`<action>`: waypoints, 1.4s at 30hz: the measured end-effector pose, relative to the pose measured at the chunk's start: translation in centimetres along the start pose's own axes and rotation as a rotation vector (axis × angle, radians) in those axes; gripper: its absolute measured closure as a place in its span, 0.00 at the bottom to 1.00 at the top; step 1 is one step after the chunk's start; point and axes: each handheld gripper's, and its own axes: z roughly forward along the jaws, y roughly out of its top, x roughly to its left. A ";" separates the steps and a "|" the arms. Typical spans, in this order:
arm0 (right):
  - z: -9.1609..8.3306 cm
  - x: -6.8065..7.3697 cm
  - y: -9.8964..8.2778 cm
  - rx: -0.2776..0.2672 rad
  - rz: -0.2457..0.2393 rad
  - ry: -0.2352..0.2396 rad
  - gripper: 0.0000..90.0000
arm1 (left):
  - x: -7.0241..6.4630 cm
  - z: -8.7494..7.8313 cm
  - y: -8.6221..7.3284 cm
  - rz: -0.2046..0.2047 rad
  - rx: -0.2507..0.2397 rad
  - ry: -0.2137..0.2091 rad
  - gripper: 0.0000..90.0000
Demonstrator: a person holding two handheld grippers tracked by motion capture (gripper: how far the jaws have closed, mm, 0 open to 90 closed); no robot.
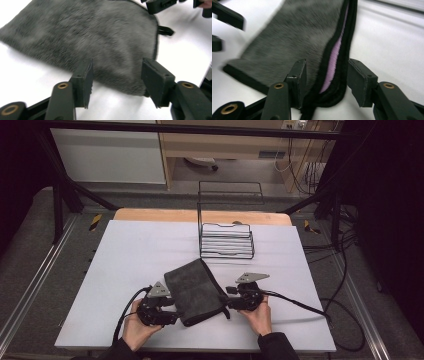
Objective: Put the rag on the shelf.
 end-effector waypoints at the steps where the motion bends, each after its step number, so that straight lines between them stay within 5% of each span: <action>1: 0.7 -0.3 -0.3 0.039 -0.012 -0.025 0.58 | 0.1 0.2 -0.2 -0.018 0.007 -0.005 0.43; 5: 0.8 -0.4 -0.5 0.043 0.000 -0.013 0.62 | -0.1 1.2 -0.7 -0.076 0.017 -0.026 0.40; 15: 1.0 -0.5 -0.9 0.053 0.062 0.034 0.75 | -1.0 2.3 -1.8 -0.102 0.027 -0.009 0.42; 28: 0.9 0.0 -0.7 0.053 0.062 0.019 0.86 | -0.8 2.6 -1.5 -0.136 0.027 -0.065 0.92; 32: 0.8 0.0 -0.7 0.044 0.058 0.016 0.83 | -0.8 2.5 -1.4 -0.114 0.028 -0.066 0.95; 42: -1.0 -0.1 -0.2 -0.050 0.011 -0.025 0.50 | 0.2 0.6 -1.5 -0.047 0.048 -0.064 0.96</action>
